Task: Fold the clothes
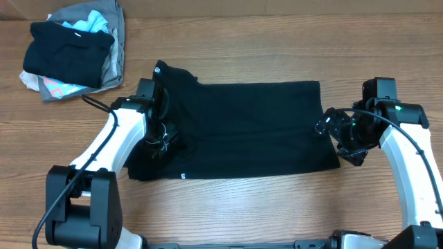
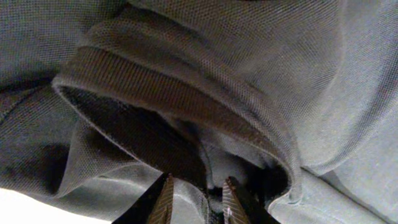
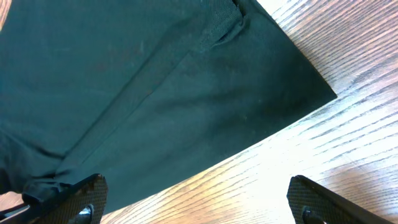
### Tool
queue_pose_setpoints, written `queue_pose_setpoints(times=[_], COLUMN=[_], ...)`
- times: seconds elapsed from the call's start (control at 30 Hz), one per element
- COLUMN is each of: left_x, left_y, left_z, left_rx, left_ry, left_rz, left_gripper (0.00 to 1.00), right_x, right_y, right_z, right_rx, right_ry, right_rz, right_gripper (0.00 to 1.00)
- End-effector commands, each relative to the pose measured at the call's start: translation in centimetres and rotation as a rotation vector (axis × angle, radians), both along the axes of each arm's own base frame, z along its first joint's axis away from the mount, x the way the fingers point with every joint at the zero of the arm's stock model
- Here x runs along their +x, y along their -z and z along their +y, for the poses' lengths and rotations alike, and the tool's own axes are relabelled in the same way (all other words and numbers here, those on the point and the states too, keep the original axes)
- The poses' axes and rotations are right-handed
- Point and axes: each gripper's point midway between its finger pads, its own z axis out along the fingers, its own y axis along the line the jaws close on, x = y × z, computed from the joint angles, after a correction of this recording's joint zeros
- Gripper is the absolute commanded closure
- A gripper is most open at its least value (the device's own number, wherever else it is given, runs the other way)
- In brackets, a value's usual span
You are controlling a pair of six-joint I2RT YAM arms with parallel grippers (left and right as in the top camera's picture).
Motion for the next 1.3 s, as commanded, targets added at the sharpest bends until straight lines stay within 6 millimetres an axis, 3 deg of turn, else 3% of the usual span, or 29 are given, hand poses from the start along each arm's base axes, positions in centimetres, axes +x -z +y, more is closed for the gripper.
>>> queue_pose_setpoints(times=[0.0,0.23,0.33,0.6,0.8,0.9,0.97,1.0,1.03,1.1,1.13,1.27], left_x=[-0.6,-0.8,-0.2,2.8,6.3,7.6,8.0,8.1,8.2,8.1,8.1,7.9], left_y=[1.4,3.4,3.3,0.6,-2.2,-2.4,-2.4,-2.3,-2.2,-2.1,-2.1,-2.4], left_z=[0.4,0.2,0.2,0.5,0.3,0.0,0.0,0.1,0.3,0.3,0.3,0.6], left_rx=[0.016,0.008,0.007,0.041,0.062,0.071,0.087,0.103,0.121,0.134,0.136,0.157], left_ry=[-0.015,-0.013,0.003,0.056,0.141,0.195,0.224,0.227,0.229,0.252,0.267,0.331], left_rz=[0.047,0.099,0.076,-0.008,-0.132,-0.192,-0.215,-0.217,-0.216,-0.218,-0.219,-0.211], left_gripper=[0.71,0.78,0.94,0.96,0.96,0.95,0.91,0.84,0.72,0.38,0.31,0.2], right_x=[0.0,0.1,0.0,0.1,0.1,0.2,0.1,0.1,0.1,0.1,0.1,0.1], right_y=[0.0,0.0,0.0,0.0,0.1,0.1,0.1,0.1,0.1,0.1,0.1,0.1], right_z=[0.0,0.0,0.0,0.0,-0.1,-0.1,-0.1,-0.1,-0.1,-0.1,-0.1,-0.1], right_rx=[0.004,0.003,0.003,0.002,-0.004,-0.004,-0.004,-0.004,-0.004,-0.004,-0.004,-0.004], right_ry=[-0.006,-0.006,-0.006,-0.006,-0.005,-0.005,-0.005,-0.005,-0.005,-0.005,-0.005,-0.005], right_rz=[-0.006,-0.006,-0.006,-0.006,-0.009,-0.01,-0.01,-0.01,-0.009,-0.009,-0.009,-0.009], right_gripper=[0.03,0.03,0.03,0.03,0.03,0.03,0.03,0.03,0.03,0.03,0.03,0.03])
